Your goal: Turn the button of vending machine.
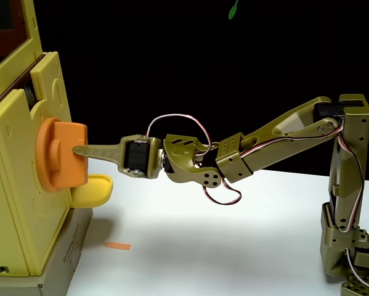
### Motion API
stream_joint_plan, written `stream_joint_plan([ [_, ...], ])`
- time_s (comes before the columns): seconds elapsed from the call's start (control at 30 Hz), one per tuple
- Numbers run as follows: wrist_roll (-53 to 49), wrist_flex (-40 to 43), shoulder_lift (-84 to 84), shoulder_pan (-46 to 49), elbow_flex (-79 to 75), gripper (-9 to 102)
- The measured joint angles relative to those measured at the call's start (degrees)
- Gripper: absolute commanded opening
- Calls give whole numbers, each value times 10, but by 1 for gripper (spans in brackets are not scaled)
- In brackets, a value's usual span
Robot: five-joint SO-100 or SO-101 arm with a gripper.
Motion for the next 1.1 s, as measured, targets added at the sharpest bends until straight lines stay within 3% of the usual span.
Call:
stream_joint_plan([
  [0.27,417,-10,-1,11,1,-1],
  [0.7,953,-27,-2,24,4,-1],
  [0.87,1132,-27,-2,27,4,-1],
  [1.1,1300,-27,-3,28,4,-1],
])
